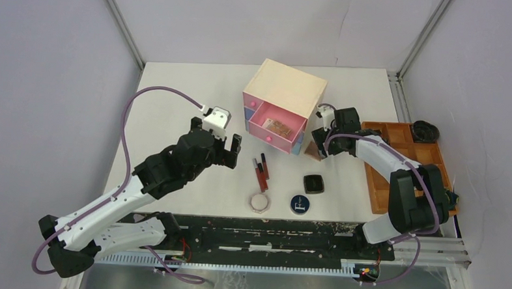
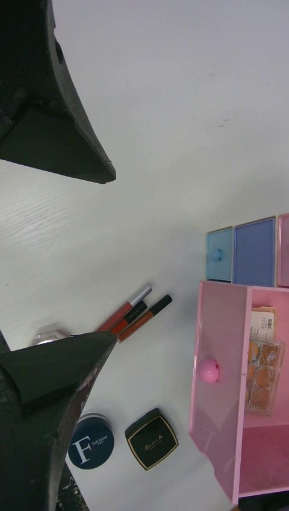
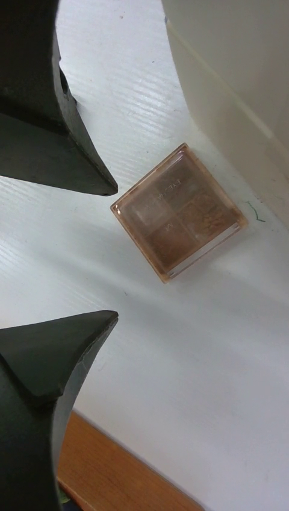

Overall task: Organize the makeup
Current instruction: Pick up the makeup from the center of the board.

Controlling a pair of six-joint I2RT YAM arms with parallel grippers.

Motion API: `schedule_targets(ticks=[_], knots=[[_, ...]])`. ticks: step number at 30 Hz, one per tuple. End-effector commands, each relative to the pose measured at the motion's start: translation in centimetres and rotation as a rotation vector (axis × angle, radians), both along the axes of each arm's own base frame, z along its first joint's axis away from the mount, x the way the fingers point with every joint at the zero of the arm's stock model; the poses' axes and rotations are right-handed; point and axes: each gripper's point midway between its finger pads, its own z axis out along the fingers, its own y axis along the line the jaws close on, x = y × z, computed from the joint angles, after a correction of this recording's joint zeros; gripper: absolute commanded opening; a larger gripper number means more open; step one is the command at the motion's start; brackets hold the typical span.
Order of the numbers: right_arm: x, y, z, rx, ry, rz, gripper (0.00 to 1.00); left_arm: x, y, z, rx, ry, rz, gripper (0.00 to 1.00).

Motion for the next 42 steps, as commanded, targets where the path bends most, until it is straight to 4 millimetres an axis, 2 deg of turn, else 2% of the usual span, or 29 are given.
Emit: schedule_targets(ticks=[1, 11, 16, 22, 33, 42], knots=[[1.0, 1.0, 0.1, 0.002, -0.015, 0.083, 0.77, 0.4, -0.4, 1.2, -0.058, -0.030, 0.007, 0.99], [1.3, 0.9, -0.2, 0.032, -0.015, 0.008, 0.76, 0.6, -0.2, 0.9, -0.033, -0.030, 0.020, 0.99], [1.7, 2.4, -0.5, 0.091, 0.011, 0.019, 0.76, 0.7, -0.2, 0.6, -0.030, -0.024, 0.024, 0.99], [2.8, 2.5, 0.0, 0.083, -0.011, 0.026, 0.76, 0.9, -0.1, 0.2, -0.019, -0.017, 0.030, 0.99], [4.4, 2.6, -1.0, 0.082, 0.040, -0.070, 0.77, 1.0, -0.3, 0.1, -0.009, -0.005, 0.024, 0.99], [5.3, 2.8, -1.3, 0.048, 0.068, -0.012, 0.79, 1.2, -0.4, -0.3, -0.005, 0.005, 0.034, 0.99]])
